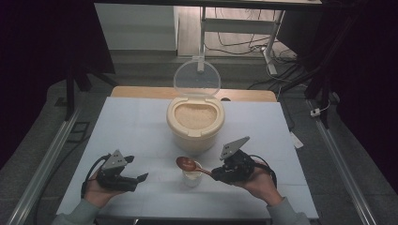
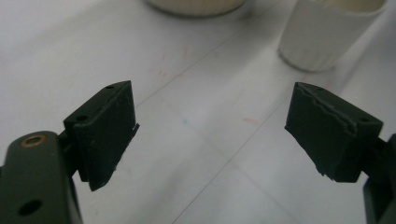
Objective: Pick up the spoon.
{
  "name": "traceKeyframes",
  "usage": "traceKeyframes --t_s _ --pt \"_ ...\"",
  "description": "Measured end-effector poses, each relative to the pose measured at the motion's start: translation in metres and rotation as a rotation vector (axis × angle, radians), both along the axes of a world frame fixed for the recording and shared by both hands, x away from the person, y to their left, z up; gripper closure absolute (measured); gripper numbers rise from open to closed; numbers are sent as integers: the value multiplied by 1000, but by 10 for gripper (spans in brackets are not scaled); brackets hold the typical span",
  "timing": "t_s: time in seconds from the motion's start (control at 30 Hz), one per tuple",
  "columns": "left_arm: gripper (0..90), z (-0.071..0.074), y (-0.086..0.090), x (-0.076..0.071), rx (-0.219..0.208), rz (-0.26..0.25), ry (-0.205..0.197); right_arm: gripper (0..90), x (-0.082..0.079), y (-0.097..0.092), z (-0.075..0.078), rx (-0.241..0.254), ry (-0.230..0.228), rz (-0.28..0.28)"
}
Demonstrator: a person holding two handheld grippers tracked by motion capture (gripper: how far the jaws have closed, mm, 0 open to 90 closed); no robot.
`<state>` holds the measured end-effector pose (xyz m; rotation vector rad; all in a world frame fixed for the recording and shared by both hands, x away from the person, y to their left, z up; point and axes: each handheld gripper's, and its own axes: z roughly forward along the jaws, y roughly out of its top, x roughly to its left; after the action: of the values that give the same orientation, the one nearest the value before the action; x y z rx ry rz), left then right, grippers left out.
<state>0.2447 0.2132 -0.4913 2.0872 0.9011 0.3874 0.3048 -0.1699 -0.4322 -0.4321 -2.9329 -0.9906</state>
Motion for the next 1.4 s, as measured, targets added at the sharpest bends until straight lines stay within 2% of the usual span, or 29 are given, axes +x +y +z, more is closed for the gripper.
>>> traceKeyframes --t_s 0.03,0.07,0.27,0.47,0.67,1.03,1.1,1.13,1.4 --pt "163 8 -6 -1 0 -28 -13 793 0 0 1 3 -3 4" --pt "166 8 -6 -1 0 -28 -13 793 -1 0 1 6 -4 3" --pt "184 34 -32 1 8 -127 -53 793 -2 3 1 3 -11 16" --pt "207 49 -63 6 47 -236 -55 793 -4 7 0 -3 -13 34" --pt "234 62 -93 13 101 -322 -65 792 -4 9 -1 4 -17 36" --pt "320 67 -131 25 159 -446 -44 793 -5 10 0 7 -24 51" --pt "345 67 -136 27 175 -457 -40 793 -5 11 0 7 -26 57" --pt "352 67 -141 28 197 -468 -38 793 -6 12 0 4 -28 66" --pt "453 62 -151 34 234 -521 5 792 -8 15 0 3 -38 87"
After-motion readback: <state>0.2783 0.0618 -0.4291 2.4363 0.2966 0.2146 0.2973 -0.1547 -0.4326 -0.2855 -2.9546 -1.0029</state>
